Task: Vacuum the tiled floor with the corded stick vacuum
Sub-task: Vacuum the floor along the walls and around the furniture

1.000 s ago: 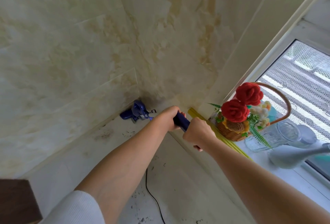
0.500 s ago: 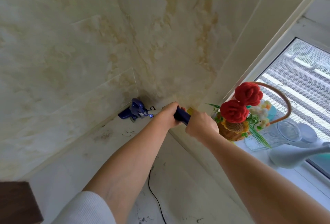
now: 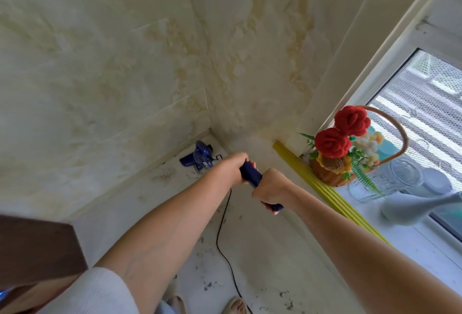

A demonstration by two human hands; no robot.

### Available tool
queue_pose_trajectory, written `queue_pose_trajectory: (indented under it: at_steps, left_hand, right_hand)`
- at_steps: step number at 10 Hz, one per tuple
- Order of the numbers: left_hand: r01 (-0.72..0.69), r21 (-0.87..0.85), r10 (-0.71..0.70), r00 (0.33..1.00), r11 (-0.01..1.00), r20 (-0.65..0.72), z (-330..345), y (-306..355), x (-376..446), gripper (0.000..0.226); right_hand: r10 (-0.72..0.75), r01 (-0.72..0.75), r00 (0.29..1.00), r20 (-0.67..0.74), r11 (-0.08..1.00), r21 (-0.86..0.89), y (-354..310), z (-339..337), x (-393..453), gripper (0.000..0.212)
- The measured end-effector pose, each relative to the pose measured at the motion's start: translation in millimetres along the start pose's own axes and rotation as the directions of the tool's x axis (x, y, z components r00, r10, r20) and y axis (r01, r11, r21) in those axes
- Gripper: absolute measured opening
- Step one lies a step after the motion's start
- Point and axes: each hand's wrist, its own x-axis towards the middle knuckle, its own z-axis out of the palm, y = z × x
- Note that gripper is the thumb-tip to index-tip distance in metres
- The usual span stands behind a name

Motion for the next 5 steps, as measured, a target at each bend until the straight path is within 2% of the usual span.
queue_pose_trajectory:
  at_steps: [1, 2, 3, 4, 5]
  left_hand:
    - [-0.041, -0.137, 0.036, 0.999, 0.99, -0.041, -13, 0, -20, 0.03]
    - [-0.122, 0.041, 0.124, 0.991, 0.992, -0.043, -33, 7, -23, 0.031]
    - [-0.14, 0.118, 0.148, 0.987, 0.983, -0.062, -49, 18, -27, 0.029]
    - [-0.125, 0.09, 0.135, 0.985, 0.988, -0.112, -62, 18, -26, 0.029]
    - [-0.118, 0.076, 0.125, 0.987, 0.99, -0.104, -65, 18, -27, 0.023]
  right_hand:
    - [-0.002, 0.002, 0.999, 0.043, 1.0, -0.004, -14, 13, -11, 0.027]
    - [-0.001, 0.001, 0.999, 0.044, 1.0, 0.004, -29, 22, -11, 0.027]
    - [0.012, -0.019, 0.998, 0.053, 0.993, 0.119, -45, 37, -5, 0.017]
    - [-0.004, -0.007, 0.997, 0.071, 0.989, 0.15, -51, 51, 4, 0.013]
    - [-0.032, 0.029, 0.996, 0.088, 0.999, 0.039, -49, 49, 9, 0.01]
